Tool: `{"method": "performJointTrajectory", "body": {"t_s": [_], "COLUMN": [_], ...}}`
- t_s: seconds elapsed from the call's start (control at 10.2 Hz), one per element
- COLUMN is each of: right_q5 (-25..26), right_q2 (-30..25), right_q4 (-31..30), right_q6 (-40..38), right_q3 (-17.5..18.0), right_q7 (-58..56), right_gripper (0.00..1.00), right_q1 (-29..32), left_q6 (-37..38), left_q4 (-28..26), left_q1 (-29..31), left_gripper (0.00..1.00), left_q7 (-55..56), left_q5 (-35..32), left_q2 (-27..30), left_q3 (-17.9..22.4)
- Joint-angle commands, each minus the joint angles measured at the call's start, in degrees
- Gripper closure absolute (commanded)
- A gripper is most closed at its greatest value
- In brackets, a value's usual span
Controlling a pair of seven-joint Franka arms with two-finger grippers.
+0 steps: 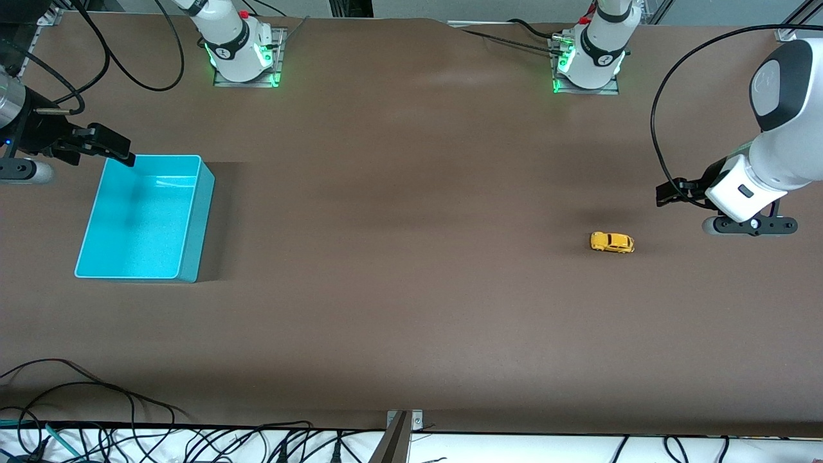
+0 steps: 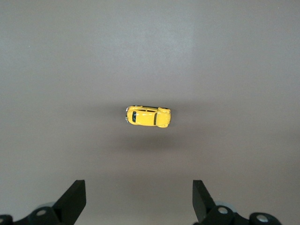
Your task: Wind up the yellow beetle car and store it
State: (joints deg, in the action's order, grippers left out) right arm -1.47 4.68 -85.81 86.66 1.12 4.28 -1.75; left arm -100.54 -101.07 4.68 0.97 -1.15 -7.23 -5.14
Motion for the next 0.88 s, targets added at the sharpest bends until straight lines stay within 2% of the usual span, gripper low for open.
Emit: {"method": "performJointTrajectory", "body": {"t_s": [0.0,0.78], "right_q5": [0.51,0.59], "right_q2": [0.59,0.5], "right_q4": [1.34,1.34], "right_q6": [0.69,0.52], "right_q3": [0.11,0.11], "right_q7": [-0.5,-2.17], "right_gripper": [0.0,0.0], "right_q1": [0.17,0.17], "left_q6": [1.23,2.28], "left_q4": [0.61,0.69], "left_q1": [0.42,0.51], "left_gripper": [0.0,0.0], "left_q7": [-0.53,-0.53], "left_q5": [1.76,1.76], "left_q2": [0.37,0.37], "left_q3": [-0.13,-0.13]}}
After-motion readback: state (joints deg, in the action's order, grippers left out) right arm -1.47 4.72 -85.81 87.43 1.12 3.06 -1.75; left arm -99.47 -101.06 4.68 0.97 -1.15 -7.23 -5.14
